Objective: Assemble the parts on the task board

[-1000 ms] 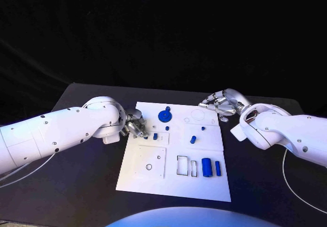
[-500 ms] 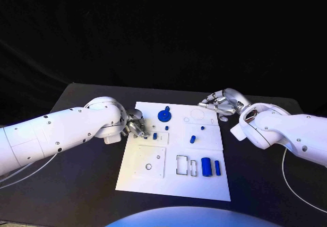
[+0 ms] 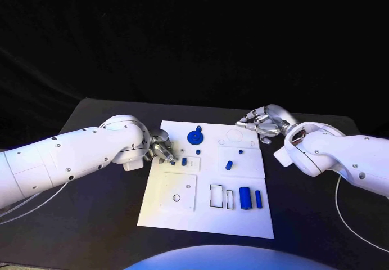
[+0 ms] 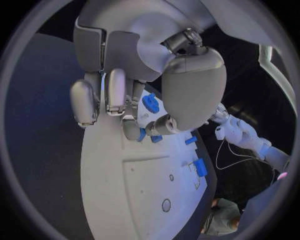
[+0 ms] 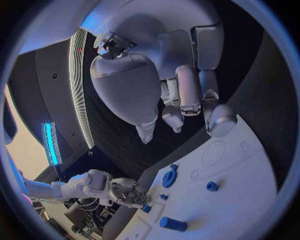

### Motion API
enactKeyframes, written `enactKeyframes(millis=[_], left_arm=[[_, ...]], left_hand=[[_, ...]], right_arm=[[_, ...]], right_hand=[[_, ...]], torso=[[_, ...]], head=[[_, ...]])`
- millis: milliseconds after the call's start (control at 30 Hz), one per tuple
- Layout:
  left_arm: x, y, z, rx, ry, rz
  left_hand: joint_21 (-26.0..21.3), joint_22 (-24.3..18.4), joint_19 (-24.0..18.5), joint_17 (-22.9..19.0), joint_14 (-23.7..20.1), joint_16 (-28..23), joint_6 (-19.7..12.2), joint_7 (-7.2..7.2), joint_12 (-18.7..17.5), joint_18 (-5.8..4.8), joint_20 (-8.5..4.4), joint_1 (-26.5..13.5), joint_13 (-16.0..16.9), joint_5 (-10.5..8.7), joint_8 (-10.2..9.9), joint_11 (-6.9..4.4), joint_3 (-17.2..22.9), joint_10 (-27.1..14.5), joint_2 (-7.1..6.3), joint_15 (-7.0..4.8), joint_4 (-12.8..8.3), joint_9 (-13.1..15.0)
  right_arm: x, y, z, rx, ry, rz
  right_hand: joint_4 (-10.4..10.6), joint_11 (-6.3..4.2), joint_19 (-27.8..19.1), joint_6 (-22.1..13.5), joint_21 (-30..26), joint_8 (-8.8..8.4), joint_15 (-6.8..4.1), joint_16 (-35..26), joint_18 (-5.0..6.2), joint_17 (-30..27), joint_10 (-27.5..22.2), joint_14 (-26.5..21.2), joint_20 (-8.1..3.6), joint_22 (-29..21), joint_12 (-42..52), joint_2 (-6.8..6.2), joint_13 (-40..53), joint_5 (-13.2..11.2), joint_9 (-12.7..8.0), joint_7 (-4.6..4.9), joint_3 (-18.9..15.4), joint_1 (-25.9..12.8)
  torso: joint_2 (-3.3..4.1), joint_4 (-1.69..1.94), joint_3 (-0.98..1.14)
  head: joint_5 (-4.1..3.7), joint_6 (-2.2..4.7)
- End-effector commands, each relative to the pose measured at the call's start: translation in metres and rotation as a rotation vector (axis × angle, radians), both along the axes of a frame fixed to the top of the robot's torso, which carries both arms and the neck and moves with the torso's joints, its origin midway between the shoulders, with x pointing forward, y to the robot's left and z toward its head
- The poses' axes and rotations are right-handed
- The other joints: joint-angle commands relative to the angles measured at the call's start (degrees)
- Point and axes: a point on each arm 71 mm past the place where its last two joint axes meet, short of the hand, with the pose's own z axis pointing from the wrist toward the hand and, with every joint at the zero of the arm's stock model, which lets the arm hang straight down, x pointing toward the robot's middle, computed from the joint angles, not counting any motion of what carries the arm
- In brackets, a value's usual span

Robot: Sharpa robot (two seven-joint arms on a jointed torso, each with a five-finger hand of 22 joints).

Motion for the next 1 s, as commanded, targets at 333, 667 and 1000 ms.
enactKeyframes(millis=[333, 667, 1000], left_arm=[[-0.003, 0.002, -0.007, -0.011, 0.016, 0.032], [-0.001, 0.008, -0.004, -0.022, -0.001, 0.053], [0.003, 0.008, 0.014, -0.100, -0.097, 0.077]], left_hand=[[-0.43, -0.07, 0.23, 9.88, 4.48, 0.21, 0.84, 0.33, 0.29, -0.30, -0.29, -3.00, 0.35, -0.07, -0.94, 0.05, -9.22, -0.55, 1.21, -0.29, 2.81, -1.14], [-0.49, 0.00, 0.32, 9.89, 4.48, 0.21, 1.08, 0.28, 0.40, -0.31, -0.30, -3.60, 0.45, 0.10, -1.19, 0.02, -14.63, -0.56, 2.68, -0.30, 2.84, -1.77], [-0.95, -0.88, -0.27, 9.86, 4.47, 0.19, 1.02, 0.30, -0.04, -0.11, -0.32, -3.66, -0.42, 0.24, -1.29, 0.03, -18.14, -0.95, 3.60, -0.32, 2.94, -2.10]], right_arm=[[-0.001, 0.001, 0.000, -0.002, -0.001, 0.015], [-0.001, 0.001, 0.000, -0.001, -0.001, 0.014], [0.000, 0.000, 0.000, -0.002, -0.003, 0.012]], right_hand=[[0.04, -0.03, 0.20, -0.43, -0.53, 0.08, -0.20, -0.41, 0.64, -0.03, -0.25, 2.12, 0.09, -0.08, 0.07, 0.50, -0.14, 0.18, -0.07, -0.01, -0.27, 0.25], [0.04, -0.03, 0.21, -0.46, -0.52, 0.08, -0.20, -0.41, 0.64, -0.04, -0.24, 2.11, 0.09, -0.06, 0.08, 0.51, -0.13, 0.20, -0.07, 0.00, -0.33, 0.26], [0.05, -0.02, 0.24, -0.49, -0.48, 0.09, -0.19, -0.42, 0.62, -0.05, -0.24, 2.11, 0.09, -0.02, 0.10, 0.54, -0.12, 0.21, -0.09, 0.01, -0.40, 0.24]], torso=[[0.06, -0.05, -0.02], [0.02, 0.00, -0.01], [-0.03, -0.02, -0.01]], head=[[-0.16, 0.25], [-0.33, 0.33], [-0.42, 0.72]])
